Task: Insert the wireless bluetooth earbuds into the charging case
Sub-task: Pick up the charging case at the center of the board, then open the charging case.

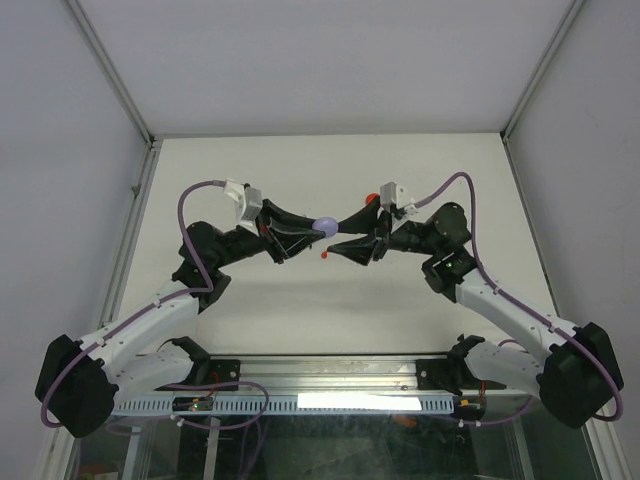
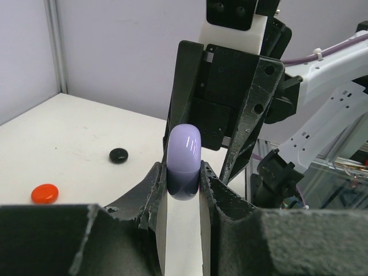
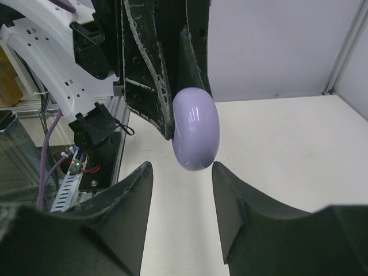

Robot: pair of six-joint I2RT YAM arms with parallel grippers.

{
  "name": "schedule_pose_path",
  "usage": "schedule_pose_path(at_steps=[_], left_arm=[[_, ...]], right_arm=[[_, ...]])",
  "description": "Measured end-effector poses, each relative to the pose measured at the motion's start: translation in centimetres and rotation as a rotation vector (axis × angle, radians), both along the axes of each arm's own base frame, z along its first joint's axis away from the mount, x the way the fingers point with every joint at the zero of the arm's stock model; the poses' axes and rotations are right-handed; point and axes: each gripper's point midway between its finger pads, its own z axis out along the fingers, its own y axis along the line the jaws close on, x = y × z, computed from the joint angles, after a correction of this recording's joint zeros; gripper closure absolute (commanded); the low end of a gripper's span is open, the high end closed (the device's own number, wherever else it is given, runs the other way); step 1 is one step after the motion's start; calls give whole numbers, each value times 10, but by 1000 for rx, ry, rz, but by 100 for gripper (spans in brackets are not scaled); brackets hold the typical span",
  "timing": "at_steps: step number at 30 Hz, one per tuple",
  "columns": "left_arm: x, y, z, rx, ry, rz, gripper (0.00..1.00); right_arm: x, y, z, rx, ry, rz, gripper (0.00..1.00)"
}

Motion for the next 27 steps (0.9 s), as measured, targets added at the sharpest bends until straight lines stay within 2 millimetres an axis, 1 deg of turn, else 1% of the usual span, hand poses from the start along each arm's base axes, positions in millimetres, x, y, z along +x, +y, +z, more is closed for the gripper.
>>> schedule_pose_path(at_steps=[4,12,23,27], left_arm=[[-4,-2,4,-17,-16,-30,100],[-12,-3,13,-42,-39,-68,100],[-16,-2,18,-68,-62,-79,100],[-17,-2,19,-74,-72,-85,100]], right_arm=[[-4,2,9,32,-21,21,57],[-4,5,19,83,-7,39,64],[-10,9,29,133,38,90,66],[-11,9,31,141,39,96,69]])
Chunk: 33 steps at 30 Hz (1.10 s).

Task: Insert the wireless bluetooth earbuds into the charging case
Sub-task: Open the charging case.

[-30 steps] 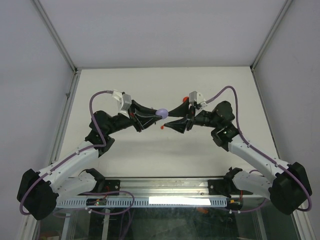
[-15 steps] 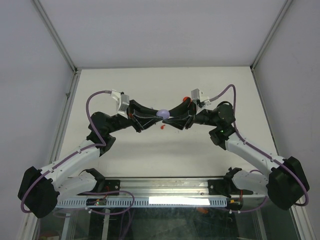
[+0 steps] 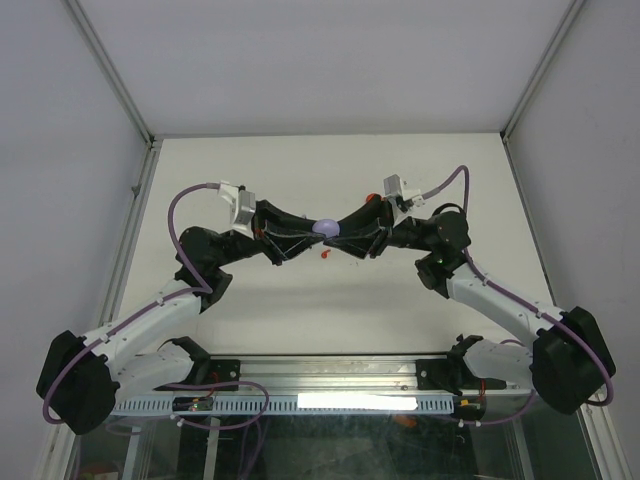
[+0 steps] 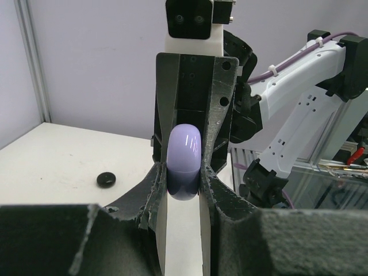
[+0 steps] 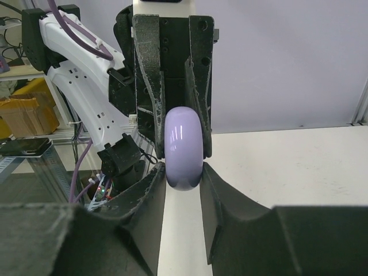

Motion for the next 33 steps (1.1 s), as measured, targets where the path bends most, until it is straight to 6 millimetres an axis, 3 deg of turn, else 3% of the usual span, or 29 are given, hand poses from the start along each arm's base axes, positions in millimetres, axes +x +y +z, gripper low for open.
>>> schedule_pose_path(at_steps=[8,12,15,21,26,33], left_arm=[[-1,-2,3,-13,-18,-8,98],[-1,-1,3,-23,-29,-5,94],[-1,-1,3,-27,-32,-2,83],[0,0,-3,-1,6,19,54],[4,2,-17,67,54,54,44],[6,3,-15,131,65,69,36]], right_arm=[[-1,1,3,16,15,12,74],[0,1,4,27,26,20,89],[-1,2,4,28,26,25,100],[0,2,-3,3,29,29,100],[2,3,-21,-69,68,21,100],[2,3,-33,-155,67,23,100]])
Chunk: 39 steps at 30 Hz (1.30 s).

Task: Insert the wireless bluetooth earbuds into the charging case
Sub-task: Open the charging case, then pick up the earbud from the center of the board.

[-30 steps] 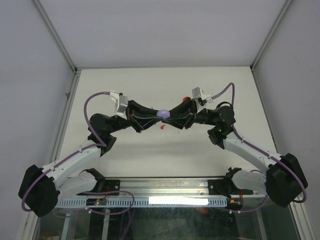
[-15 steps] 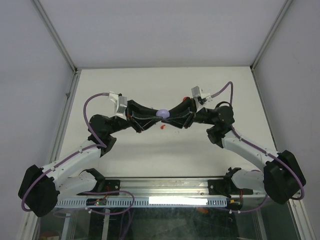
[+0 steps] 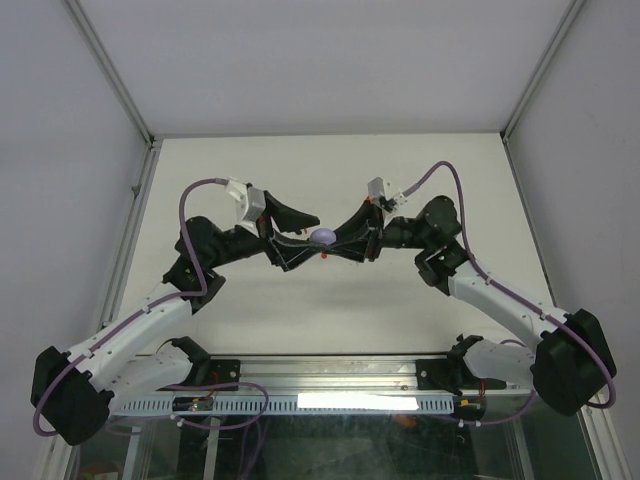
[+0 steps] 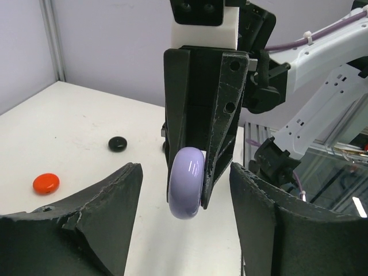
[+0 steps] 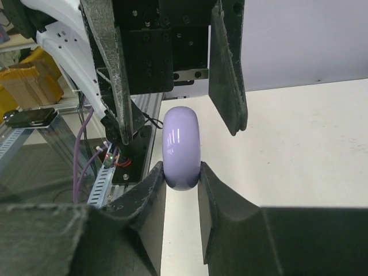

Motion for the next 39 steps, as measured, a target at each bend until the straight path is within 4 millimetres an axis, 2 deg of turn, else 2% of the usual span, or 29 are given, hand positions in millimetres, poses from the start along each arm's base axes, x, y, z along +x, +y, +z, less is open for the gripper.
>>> schedule_pose_path(at_steps=[12,29,33,39], left_arm=[[12,-5,-21,91,71,8,41],[22,1,-9,68,150,9,40],[30,5,-7,60,167,37,36],[32,4,-8,66,182,40,17]], right_arm=[[-6,-2,-9,-42,-22,33,100],[-11,-3,-12,-50,-43,60,100],[-15,-4,-9,-46,-64,71,100],[-13,-6,-9,-48,-98,50,100]])
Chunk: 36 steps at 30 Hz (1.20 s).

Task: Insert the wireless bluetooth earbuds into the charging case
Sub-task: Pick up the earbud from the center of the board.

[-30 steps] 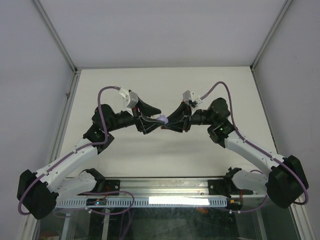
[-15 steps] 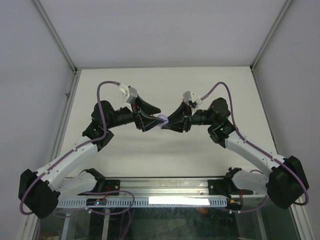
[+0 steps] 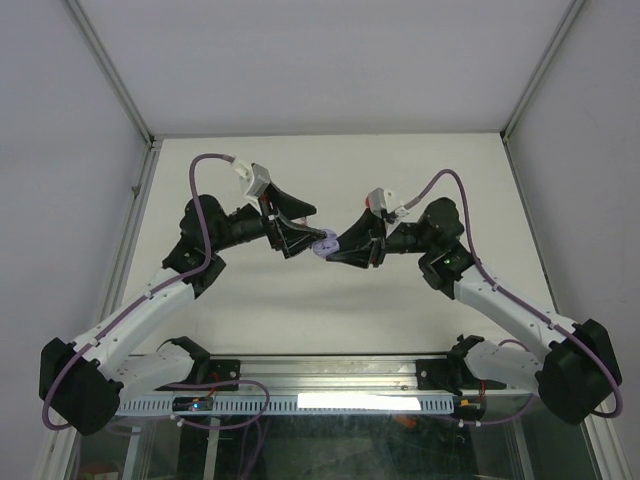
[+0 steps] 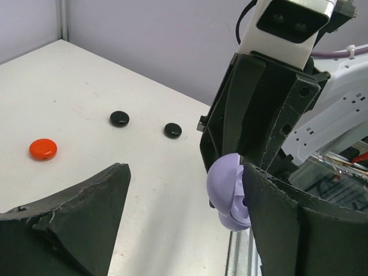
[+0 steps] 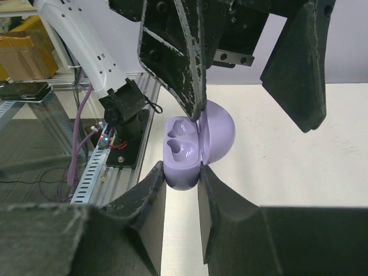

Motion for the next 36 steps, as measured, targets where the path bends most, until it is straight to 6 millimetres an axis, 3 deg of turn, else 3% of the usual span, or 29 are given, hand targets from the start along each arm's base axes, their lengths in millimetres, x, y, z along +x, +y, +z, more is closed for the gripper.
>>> schedule_pose_path(at_steps=[4,8,15,19,20,27,36], left_arm=[[2,1,-2,11,10,11,14],[11,4,-8,41,31,65,14],[52,8,-35,134,121,235,14],[87,8,-73,234,232,349,14],[100,10,-94,288,285,399,14],[142,18,-165,489,453,552,16],[184,31,-222,650,589,654,29]], right_arm=[[8,-4,-11,-23,-11,-73,100],[20,-11,-41,-78,27,-181,100],[36,-32,-91,-157,89,-384,100],[42,-45,-104,-169,96,-479,100],[43,-46,-105,-168,95,-494,100],[52,-52,-106,-171,75,-551,100],[53,-52,-111,-179,48,-552,100]])
